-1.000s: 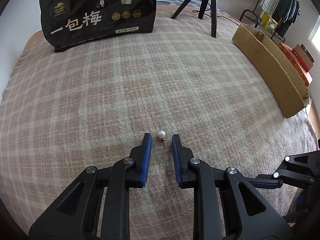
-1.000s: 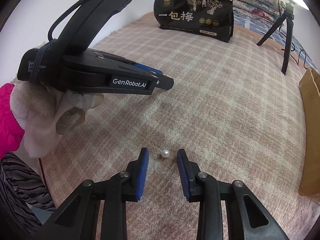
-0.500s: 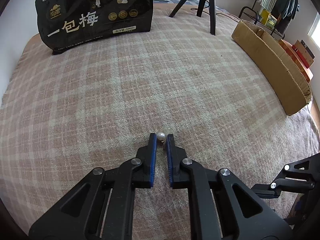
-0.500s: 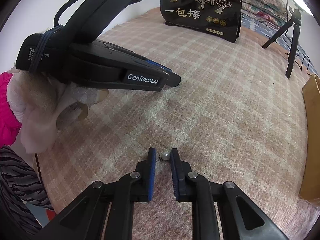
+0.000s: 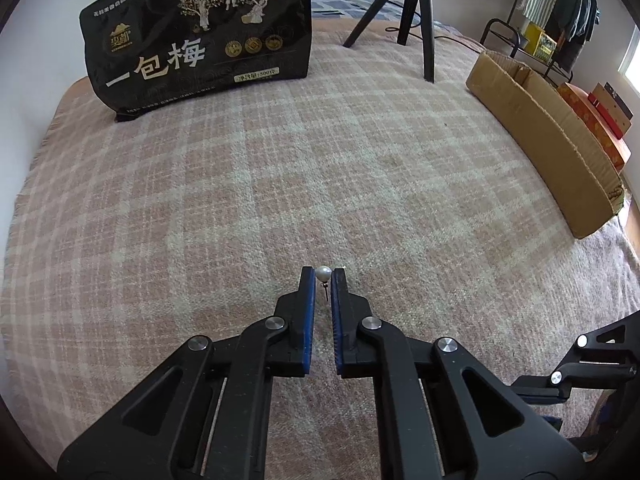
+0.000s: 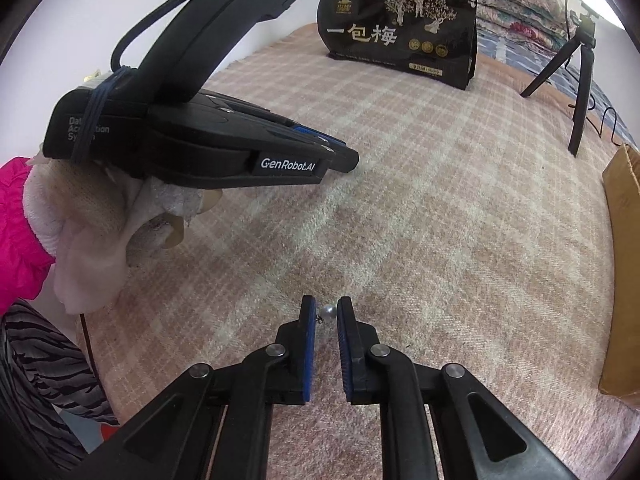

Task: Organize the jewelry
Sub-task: 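Carry the earring with the left gripper while the right gripper carries its earring to the box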

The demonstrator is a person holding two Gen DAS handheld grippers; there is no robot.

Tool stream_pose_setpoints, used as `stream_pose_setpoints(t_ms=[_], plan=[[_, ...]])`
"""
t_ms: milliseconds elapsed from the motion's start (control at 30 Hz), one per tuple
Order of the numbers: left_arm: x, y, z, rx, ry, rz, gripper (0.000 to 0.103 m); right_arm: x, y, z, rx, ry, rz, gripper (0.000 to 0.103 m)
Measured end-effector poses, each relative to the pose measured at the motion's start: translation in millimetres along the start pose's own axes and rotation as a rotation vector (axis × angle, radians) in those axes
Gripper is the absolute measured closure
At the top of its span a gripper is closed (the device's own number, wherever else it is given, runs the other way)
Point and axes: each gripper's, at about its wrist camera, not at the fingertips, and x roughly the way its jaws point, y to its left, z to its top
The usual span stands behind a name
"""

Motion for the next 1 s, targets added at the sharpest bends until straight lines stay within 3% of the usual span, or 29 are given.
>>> stream_pose_setpoints(t_ms=[533,1000], plan=[[-22,-3,13,-0.018,-0.059,0.008,0.097,-20,-15,0,0.055,-0.048,0.002,0.097],[-49,-23,36,-0.019,-0.139,-0.034,0.098,-72,-47,10,0.141,-0.163,-0.029,0.097]])
